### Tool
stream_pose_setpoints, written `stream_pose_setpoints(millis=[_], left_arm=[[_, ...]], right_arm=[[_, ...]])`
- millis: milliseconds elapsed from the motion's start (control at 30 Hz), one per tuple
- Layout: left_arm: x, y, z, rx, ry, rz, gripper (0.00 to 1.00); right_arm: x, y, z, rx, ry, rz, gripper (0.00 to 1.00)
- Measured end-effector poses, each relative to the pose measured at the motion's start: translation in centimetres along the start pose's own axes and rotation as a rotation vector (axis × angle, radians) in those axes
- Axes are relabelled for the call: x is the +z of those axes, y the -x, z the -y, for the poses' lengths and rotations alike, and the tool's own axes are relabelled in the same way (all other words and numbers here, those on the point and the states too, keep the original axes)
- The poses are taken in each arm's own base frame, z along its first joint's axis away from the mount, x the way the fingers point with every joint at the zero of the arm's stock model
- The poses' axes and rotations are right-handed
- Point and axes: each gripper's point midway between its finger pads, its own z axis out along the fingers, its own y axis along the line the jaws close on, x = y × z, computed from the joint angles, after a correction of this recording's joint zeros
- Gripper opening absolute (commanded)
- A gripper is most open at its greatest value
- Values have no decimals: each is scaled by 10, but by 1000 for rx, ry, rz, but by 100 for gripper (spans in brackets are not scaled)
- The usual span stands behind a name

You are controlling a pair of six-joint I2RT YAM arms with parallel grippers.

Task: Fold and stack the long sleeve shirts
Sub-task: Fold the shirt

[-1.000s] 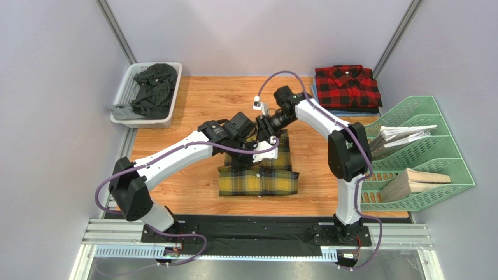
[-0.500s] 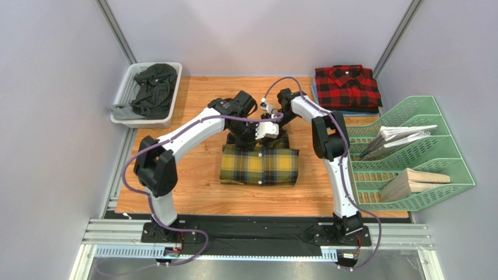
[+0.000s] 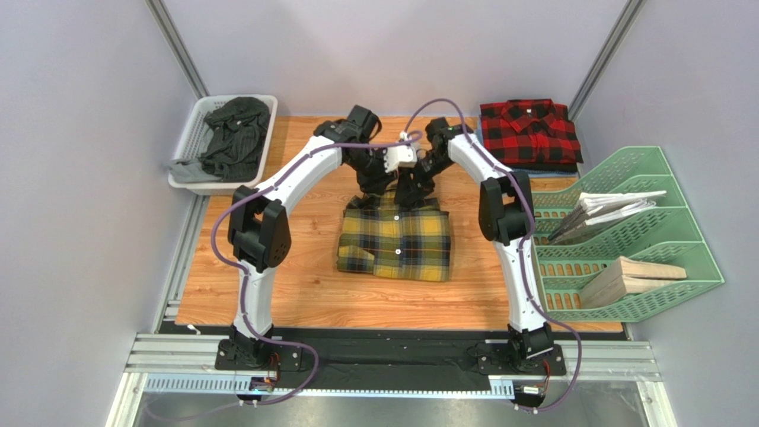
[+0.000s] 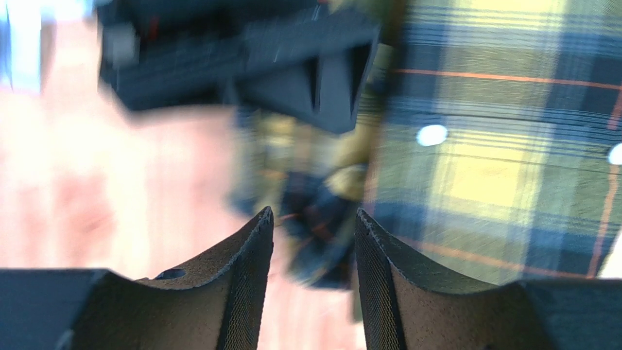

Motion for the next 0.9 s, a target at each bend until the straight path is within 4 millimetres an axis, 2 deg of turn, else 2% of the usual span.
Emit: stream_pose_setpoints(millis=[100, 167, 267, 333, 433, 500, 567, 700, 800, 900], left_arm=[[-20, 3, -22, -25, 57, 43, 51], [-30, -5, -27, -76, 59, 58, 51], [-35, -18, -26, -170, 29, 73, 50], [-35, -25, -19, -231, -7, 78, 49], [-31, -28, 0, -323, -80, 84, 46], [-25, -25, 13, -375, -134, 88, 45], [-14, -31, 26, -429, -184, 75, 42], [14, -66, 62, -568, -295, -23, 39], [30, -97, 93, -661, -372, -106, 39], [33, -113, 115, -723, -418, -152, 41]], right_arm=[[-32, 31, 6, -75, -54, 105, 66], [-58, 42, 11, -103, -85, 164, 62], [-86, 40, 11, -110, -103, 209, 58], [-94, 31, 8, -99, -103, 212, 56], [-80, 15, -2, -84, -75, 167, 54], [-58, -2, -4, -67, -53, 111, 54], [-36, -21, -2, -33, -36, 45, 52], [-5, -49, 5, 11, -24, -44, 51], [3, -66, 12, 45, -18, -75, 50], [6, -78, 8, 76, 12, -93, 53]])
